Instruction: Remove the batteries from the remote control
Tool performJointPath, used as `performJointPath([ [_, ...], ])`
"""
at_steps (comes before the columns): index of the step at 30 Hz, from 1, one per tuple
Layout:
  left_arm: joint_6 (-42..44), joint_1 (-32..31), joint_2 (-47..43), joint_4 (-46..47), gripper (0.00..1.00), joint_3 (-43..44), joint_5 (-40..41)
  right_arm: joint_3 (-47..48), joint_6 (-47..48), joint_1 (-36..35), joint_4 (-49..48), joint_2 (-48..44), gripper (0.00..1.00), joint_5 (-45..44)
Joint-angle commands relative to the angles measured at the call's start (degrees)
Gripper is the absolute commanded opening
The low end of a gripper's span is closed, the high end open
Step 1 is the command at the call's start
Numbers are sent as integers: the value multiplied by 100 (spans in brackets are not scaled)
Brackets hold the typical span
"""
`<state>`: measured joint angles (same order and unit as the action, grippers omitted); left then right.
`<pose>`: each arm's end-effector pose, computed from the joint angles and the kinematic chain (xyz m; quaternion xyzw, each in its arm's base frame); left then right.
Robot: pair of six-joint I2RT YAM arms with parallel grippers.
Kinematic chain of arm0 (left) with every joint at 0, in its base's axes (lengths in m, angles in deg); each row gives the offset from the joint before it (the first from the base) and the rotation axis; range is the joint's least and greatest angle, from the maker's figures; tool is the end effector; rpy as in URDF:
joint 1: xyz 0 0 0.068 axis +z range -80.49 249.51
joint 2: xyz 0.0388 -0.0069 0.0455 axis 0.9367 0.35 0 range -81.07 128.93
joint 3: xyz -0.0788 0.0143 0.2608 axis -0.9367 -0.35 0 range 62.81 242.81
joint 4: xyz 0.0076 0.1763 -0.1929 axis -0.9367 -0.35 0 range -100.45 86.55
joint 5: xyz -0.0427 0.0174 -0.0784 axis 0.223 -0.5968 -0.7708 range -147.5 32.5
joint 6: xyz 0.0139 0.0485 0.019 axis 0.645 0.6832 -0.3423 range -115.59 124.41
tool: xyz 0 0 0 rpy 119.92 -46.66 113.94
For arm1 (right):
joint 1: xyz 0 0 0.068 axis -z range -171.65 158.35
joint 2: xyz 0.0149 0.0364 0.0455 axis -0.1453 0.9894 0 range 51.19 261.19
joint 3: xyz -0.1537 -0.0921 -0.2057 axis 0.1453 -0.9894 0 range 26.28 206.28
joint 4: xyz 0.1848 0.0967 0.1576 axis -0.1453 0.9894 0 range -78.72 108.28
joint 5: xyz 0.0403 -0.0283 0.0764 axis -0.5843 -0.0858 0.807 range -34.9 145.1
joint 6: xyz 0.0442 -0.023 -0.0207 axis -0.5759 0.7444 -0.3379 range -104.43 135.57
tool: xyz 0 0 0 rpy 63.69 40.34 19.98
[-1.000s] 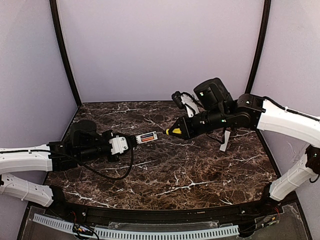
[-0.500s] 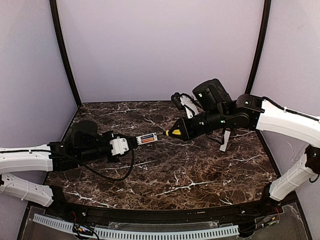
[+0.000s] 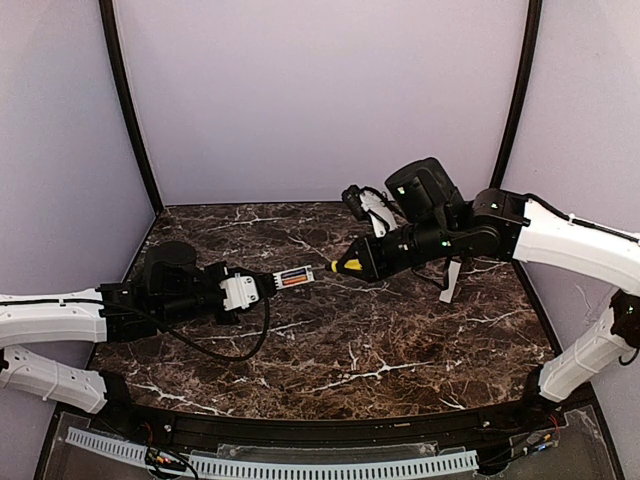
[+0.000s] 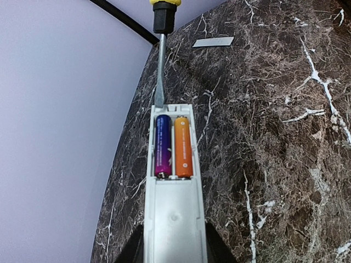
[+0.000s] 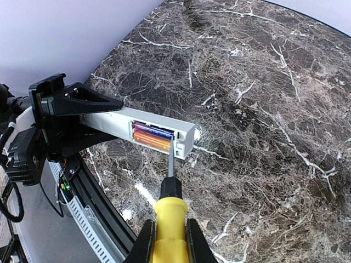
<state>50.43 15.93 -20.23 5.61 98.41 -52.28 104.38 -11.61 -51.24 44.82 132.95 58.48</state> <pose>0.1473 -0.1942 0.2634 0.5925 0.5364 -0.0032 0.6010 0.1590 0.2751 0.3528 -0.2624 0.8561 0.3245 0.3049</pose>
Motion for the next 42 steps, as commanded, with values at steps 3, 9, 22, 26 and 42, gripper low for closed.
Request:
performJointPath([
  [3, 21, -30, -62, -2, 0, 31, -47, 153, -18, -60, -57, 23, 0, -83],
  [9, -7, -34, -93, -1, 0, 27, -117, 161, 4, -61, -51, 125, 0, -77],
  [22, -16, -54, -151, -5, 0, 9, -217, 153, 55, -57, -74, 228, 0, -56],
  [26, -14, -59, -142, -14, 0, 9, -242, 168, 68, -61, -128, 274, 0, 45],
  [42, 2, -66, -131, -42, 0, 9, -313, 381, 179, -59, -251, 573, 0, 337],
])
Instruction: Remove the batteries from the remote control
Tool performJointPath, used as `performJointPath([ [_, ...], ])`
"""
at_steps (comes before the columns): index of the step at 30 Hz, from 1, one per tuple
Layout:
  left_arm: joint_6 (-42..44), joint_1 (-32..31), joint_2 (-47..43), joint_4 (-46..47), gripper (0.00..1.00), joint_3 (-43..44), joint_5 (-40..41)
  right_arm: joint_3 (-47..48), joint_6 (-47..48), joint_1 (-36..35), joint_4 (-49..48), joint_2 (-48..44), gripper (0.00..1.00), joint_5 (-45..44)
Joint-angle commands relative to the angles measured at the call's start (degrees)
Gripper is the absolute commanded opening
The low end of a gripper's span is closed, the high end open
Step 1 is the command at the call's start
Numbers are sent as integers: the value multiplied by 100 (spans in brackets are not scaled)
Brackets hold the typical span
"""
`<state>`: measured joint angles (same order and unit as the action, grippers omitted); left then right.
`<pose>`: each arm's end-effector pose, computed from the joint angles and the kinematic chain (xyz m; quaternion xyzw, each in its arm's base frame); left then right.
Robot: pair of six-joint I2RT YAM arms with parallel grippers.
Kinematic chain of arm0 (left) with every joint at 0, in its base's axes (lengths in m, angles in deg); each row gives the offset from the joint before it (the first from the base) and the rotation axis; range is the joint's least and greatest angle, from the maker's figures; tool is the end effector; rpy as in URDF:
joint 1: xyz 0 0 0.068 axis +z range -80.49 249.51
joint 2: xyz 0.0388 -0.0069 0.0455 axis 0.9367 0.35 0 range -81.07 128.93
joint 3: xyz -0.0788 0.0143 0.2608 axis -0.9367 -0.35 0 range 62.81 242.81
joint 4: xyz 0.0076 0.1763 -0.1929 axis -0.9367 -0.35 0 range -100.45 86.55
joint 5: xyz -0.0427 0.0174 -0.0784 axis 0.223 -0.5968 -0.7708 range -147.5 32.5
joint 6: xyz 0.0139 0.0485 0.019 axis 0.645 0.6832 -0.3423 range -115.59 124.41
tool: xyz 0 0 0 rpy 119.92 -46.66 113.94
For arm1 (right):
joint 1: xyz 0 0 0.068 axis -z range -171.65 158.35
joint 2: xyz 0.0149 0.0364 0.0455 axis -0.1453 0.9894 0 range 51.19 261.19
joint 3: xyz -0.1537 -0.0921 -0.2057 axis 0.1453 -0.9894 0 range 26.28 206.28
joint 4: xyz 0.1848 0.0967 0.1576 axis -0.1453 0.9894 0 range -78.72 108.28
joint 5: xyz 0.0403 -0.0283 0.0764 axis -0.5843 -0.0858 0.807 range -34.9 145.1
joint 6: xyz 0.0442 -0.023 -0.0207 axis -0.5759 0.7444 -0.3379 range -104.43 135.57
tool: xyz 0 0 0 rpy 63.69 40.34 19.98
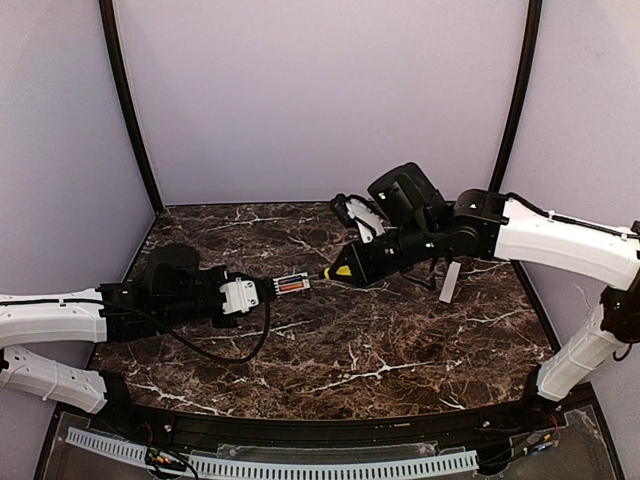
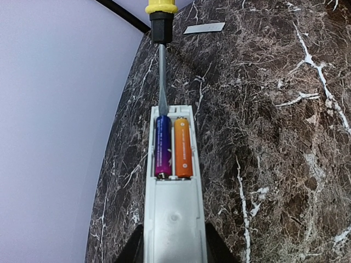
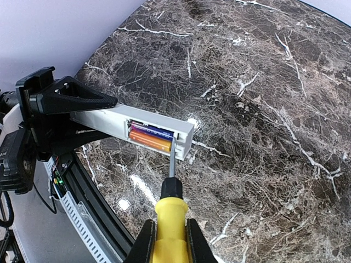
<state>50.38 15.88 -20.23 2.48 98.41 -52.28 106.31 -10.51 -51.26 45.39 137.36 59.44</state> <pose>0.1461 -0.1929 0.2577 0.6054 0.5460 -0.0016 0.5791 0.1676 0.2911 0.3396 -0.2767 0.8634 0.3110 0.2849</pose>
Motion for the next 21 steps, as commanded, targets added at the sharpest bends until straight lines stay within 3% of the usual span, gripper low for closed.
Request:
performJointPath([
  [1, 5, -65, -133, 268, 0, 9, -316, 189, 64, -57, -324, 149, 0, 254],
  [21, 55, -102, -112, 207, 0, 18, -330, 459, 14, -54, -691, 513, 0, 635],
])
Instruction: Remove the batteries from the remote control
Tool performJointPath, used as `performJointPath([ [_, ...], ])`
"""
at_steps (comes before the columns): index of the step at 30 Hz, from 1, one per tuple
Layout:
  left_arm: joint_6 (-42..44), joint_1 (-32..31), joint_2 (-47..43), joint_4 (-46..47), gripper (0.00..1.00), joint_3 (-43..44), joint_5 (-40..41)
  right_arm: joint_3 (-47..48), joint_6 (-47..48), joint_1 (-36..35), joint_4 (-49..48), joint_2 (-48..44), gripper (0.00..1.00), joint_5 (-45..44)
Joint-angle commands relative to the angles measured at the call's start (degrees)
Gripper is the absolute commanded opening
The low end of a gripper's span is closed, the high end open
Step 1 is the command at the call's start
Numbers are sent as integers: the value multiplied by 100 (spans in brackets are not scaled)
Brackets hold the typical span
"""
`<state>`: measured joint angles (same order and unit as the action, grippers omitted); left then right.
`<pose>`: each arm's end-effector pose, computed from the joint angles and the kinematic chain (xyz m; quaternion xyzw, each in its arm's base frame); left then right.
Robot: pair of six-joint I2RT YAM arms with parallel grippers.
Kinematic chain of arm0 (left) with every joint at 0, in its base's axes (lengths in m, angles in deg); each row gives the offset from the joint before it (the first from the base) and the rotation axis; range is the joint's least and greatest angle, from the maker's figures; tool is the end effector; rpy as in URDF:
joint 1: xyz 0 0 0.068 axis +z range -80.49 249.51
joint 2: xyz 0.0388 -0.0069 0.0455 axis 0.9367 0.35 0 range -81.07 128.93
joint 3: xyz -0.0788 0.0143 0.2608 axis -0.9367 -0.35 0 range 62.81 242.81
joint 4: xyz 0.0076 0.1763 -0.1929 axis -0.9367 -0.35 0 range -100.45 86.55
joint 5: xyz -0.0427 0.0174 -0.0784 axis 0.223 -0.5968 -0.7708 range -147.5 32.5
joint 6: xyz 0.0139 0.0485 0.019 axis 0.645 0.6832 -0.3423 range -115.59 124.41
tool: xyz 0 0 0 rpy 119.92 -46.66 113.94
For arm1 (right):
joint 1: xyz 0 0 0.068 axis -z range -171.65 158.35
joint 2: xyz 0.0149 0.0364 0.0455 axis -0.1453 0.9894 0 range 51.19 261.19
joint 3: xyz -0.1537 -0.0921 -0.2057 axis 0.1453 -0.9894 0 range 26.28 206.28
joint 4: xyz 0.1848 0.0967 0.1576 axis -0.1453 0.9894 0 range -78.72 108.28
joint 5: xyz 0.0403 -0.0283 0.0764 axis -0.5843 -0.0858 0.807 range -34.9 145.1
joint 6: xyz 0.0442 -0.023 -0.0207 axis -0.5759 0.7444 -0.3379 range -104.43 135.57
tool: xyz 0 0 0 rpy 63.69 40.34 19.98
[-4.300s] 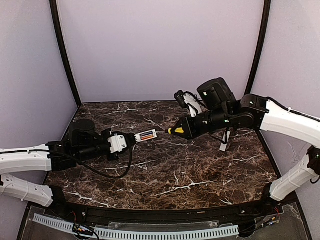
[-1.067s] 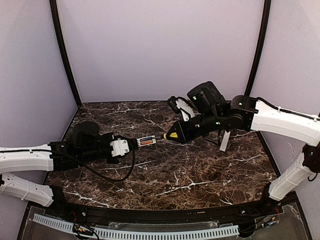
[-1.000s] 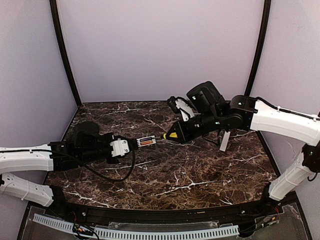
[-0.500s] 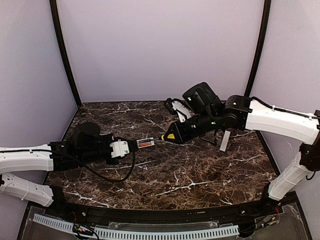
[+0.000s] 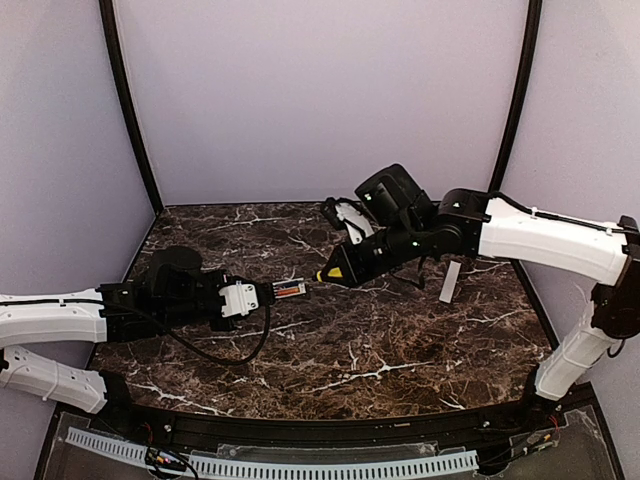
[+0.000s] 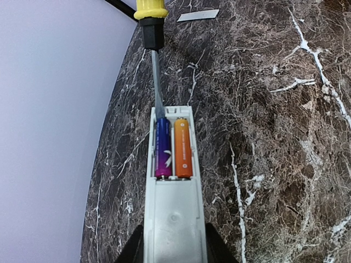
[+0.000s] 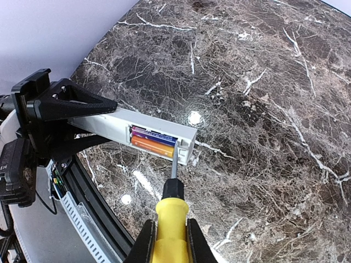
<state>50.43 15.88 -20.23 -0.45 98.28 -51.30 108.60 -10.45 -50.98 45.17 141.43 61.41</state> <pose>0.1452 -0.1907 0.2517 0.6145 0.5581 0.0079 0.5574 0.1769 0.3061 0.3303 -0.2828 0.8668 0.3133 0.2657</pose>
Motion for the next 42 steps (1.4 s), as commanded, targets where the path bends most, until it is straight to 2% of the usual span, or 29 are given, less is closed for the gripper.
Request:
performJointPath([
  [1, 53, -106, -119, 499, 0, 31, -428, 234, 9, -85, -634, 121, 0, 407],
  [13, 84, -116, -180, 514, 0, -4, -421, 200, 127, -125, -538, 291, 0, 438],
  [23, 156, -129, -357, 673, 0, -160, -600, -214, 273, -103, -1175, 95, 0, 1363],
  [42, 195, -155, -553, 807, 0, -325, -965, -1137, -108, 140, -2209, -499, 0, 2120],
])
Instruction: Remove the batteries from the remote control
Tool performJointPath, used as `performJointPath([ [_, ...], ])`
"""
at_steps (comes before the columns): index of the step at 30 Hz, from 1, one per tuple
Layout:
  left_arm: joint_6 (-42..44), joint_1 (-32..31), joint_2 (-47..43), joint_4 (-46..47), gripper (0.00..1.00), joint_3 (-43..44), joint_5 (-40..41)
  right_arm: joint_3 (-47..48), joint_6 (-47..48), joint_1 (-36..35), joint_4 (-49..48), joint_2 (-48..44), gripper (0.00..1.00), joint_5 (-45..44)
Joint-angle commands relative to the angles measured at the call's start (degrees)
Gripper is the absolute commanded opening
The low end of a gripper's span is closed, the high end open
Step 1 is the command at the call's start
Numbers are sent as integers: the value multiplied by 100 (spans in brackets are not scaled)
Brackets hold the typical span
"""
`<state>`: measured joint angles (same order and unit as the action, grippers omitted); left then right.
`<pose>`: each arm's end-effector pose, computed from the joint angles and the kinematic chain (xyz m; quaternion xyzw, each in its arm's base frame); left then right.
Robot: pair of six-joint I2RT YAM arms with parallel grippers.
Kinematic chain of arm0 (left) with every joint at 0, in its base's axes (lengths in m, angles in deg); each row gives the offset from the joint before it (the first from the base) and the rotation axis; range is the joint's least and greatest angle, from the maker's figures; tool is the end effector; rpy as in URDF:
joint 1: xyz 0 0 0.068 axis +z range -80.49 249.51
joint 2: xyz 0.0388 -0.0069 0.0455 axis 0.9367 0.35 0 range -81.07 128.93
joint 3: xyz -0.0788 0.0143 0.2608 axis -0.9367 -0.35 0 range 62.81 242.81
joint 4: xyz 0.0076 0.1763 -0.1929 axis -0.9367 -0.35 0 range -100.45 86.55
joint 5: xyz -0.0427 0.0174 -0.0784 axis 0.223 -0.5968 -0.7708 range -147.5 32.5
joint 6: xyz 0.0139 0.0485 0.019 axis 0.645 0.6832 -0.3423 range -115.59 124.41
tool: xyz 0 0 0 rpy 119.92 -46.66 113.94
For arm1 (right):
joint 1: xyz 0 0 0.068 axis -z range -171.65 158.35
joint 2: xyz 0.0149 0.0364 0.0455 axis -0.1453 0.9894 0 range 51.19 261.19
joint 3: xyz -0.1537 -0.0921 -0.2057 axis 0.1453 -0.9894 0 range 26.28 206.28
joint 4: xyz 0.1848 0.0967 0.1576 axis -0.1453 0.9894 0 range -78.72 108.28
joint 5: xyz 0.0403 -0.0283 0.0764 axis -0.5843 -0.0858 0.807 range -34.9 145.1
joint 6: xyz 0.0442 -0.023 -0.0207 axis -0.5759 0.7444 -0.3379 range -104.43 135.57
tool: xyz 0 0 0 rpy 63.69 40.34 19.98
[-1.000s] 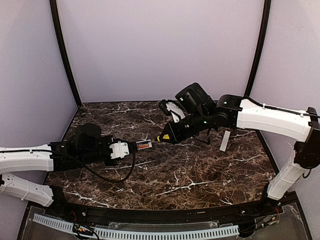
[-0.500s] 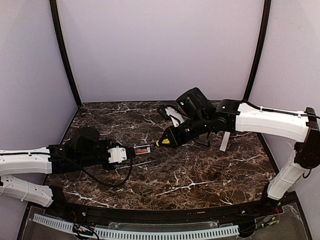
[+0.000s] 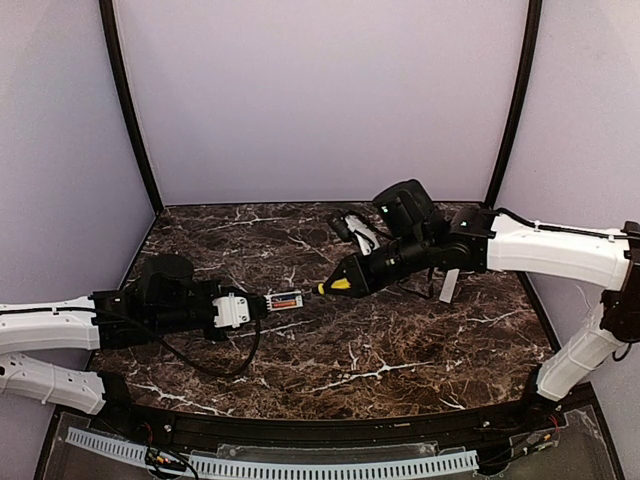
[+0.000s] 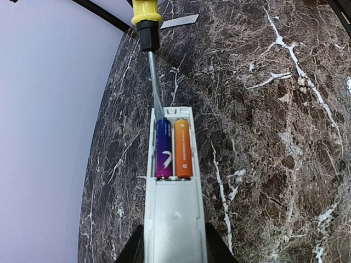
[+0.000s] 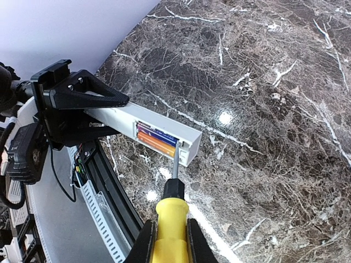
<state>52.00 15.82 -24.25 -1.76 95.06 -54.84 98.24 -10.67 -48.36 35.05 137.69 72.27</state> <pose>0.1341 -0.1798 0.2446 0.6360 0.5382 -0.0101 0.5529 0.1782 0.2907 0.3066 -0.2966 0.8415 0.3862 0.2340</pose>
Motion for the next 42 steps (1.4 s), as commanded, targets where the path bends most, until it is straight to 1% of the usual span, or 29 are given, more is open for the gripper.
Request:
performJointPath([
  [1, 38, -149, -159, 938, 0, -7, -622, -123, -94, -119, -1221, -140, 0, 1050],
  [23, 12, -148, -256, 1008, 0, -77, -797, -391, -121, -73, -1465, -333, 0, 1297],
  [42, -13, -155, -247, 940, 0, -60, -889, -562, -384, -75, -1949, -443, 0, 1676],
])
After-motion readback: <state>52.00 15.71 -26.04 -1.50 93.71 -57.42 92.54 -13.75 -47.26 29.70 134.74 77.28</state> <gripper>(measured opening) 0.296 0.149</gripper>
